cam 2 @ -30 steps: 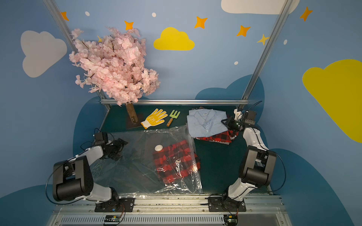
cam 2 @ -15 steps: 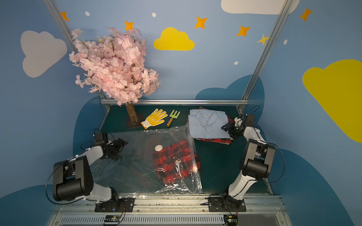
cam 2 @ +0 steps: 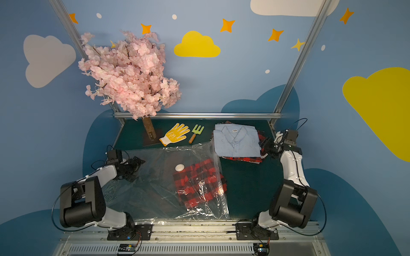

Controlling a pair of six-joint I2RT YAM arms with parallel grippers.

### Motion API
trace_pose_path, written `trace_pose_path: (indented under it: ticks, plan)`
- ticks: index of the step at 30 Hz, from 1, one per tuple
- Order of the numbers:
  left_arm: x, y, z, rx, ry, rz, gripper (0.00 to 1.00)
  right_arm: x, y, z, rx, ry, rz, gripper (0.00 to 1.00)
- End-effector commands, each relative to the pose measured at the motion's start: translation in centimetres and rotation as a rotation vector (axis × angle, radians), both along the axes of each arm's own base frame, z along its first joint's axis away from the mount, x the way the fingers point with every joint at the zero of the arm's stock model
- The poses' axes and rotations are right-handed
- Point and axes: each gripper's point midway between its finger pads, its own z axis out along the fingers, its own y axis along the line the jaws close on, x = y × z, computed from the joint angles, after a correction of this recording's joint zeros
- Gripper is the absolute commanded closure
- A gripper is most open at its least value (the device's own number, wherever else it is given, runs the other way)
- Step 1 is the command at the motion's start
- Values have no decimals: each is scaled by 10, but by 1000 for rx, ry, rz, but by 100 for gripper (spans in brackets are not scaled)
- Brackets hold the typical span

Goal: Take the shirt out of the vacuum bag
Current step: Place the shirt at the center of the board, then take out the shirt from the vacuum bag.

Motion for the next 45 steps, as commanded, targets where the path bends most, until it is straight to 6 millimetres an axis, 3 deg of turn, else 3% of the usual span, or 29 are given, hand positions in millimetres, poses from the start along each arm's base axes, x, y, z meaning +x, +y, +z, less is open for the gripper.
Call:
trace_pose_path:
  ticks: [1, 4, 9, 16, 21, 28, 35, 41, 45]
  plan:
    - [-51, -14, -47, -26, 229, -17, 4, -17, 48, 17, 122, -72, 136, 31]
    - [-47, -18, -45, -28, 216, -25, 4, -47, 96, 0, 227, -23, 279, 32]
    - [-31, -36, -31, -22, 162, -89, 4, -102, 142, -60, 325, 192, 399, 35]
    - [-13, -86, 1, -20, 68, -237, 4, -158, 173, -118, 322, 350, 499, 36]
    - [-17, -117, 17, 4, 25, -341, 4, -176, 178, -146, 332, 405, 503, 33]
    - [-39, -156, 10, 29, 46, -477, 7, -184, 195, -154, 395, 394, 542, 33]
    - [-50, -183, -11, 15, 80, -554, 19, -184, 206, -160, 429, 384, 555, 33]
    - [-55, -196, -36, 14, 132, -587, 26, -183, 217, -161, 435, 377, 582, 37]
    - [-57, -199, -46, 22, 159, -597, 27, -186, 218, -149, 403, 361, 596, 38]
